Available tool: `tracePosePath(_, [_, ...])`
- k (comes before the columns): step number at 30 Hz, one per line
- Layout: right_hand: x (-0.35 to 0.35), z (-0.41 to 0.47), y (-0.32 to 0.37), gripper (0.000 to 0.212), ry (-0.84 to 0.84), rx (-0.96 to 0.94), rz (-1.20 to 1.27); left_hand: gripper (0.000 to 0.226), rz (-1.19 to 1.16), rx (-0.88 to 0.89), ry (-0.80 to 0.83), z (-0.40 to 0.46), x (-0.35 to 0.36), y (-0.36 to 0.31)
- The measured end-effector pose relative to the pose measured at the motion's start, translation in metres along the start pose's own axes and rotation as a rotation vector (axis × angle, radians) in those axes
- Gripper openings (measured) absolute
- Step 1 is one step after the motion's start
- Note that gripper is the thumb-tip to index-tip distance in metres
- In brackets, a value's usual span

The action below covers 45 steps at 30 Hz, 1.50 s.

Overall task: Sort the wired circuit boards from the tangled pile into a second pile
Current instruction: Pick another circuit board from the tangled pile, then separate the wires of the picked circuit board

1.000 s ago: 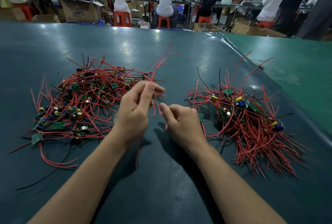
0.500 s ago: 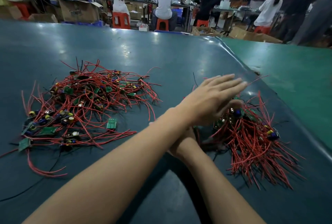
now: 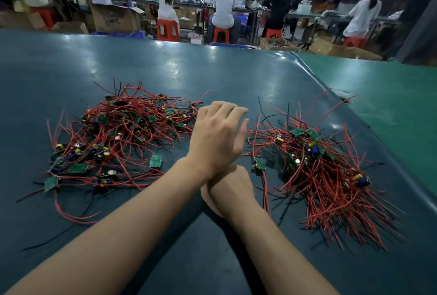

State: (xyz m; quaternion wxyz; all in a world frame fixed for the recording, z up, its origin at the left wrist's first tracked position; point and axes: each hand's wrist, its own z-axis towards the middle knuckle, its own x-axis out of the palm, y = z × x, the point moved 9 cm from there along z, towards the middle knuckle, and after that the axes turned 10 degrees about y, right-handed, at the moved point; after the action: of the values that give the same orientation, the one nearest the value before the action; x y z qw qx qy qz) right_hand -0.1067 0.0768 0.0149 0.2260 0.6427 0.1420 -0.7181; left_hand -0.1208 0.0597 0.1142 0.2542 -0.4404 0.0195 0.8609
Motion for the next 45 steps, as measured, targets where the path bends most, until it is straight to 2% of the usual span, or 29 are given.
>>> tracePosePath(2, [-0.010,-0.002,0.005,0.024,-0.082,-0.033,0.025,0.026,0.117,-0.091,0.022,-0.003,-0.005,0.017])
tracePosePath(6, [-0.017,-0.001,-0.003,0.030,-0.178,0.050,0.104,0.025,0.379,-0.394,0.258,-0.029,-0.010,0.079])
tracePosePath(8, [-0.015,0.001,-0.001,0.034,-0.171,0.034,0.092,0.038,0.493,-0.580,0.349,-0.055,-0.021,0.111])
tracePosePath(10, [-0.013,0.003,-0.003,0.031,-0.155,0.036,0.112,0.048,0.507,-0.709,0.450,-0.080,-0.025,0.131])
tracePosePath(14, [-0.009,0.007,-0.005,0.023,-0.124,0.047,0.118,0.030,0.373,-0.741,0.527,-0.103,-0.019,0.135])
tracePosePath(16, [-0.007,0.007,-0.005,0.024,-0.129,0.042,0.126,0.026,0.388,-0.696,0.466,-0.100,-0.031,0.124])
tracePosePath(18, [-0.008,0.005,-0.006,0.030,-0.145,0.039,0.127,0.025,0.406,-0.626,0.312,-0.090,-0.054,0.108])
tracePosePath(24, [-0.011,0.003,-0.008,0.055,-0.216,0.038,0.152,0.010,-0.270,-0.449,-0.310,-0.061,-0.124,0.082])
tracePosePath(27, [-0.016,0.001,-0.010,0.069,-0.216,0.021,0.309,0.014,-0.612,-0.376,-0.435,-0.049,-0.115,0.080])
tracePosePath(29, [-0.019,0.002,-0.021,0.074,-0.231,0.044,0.528,0.020,-0.937,-0.398,-0.386,-0.042,-0.078,0.085])
tracePosePath(31, [-0.022,0.001,-0.036,0.066,-0.309,0.086,0.812,0.025,-1.206,-0.468,-0.269,-0.043,-0.029,0.084])
tracePosePath(34, [-0.019,0.001,-0.050,0.046,-0.359,0.125,1.146,0.030,-1.350,-0.523,-0.096,-0.060,0.025,0.079])
tracePosePath(35, [-0.018,0.001,-0.052,0.034,-0.360,0.123,1.206,0.031,-1.369,-0.517,-0.057,-0.064,0.035,0.078])
tracePosePath(37, [-0.018,0.002,-0.057,0.010,-0.366,0.120,1.233,0.033,-1.424,-0.502,-0.002,-0.067,0.046,0.078])
tracePosePath(38, [-0.018,0.001,-0.059,0.006,-0.377,0.116,1.241,0.033,-1.460,-0.500,0.021,-0.067,0.050,0.079])
tracePosePath(40, [-0.018,-0.001,-0.064,0.009,-0.423,0.111,1.262,0.029,-1.556,-0.506,0.066,-0.069,0.056,0.078])
tracePosePath(42, [-0.017,-0.003,-0.068,0.014,-0.462,0.132,1.243,0.018,-1.543,-0.525,0.092,-0.071,0.059,0.077])
tracePosePath(45, [-0.010,-0.003,-0.072,0.013,-0.444,0.169,1.262,0.009,-1.580,-0.626,0.048,-0.075,0.063,0.083])
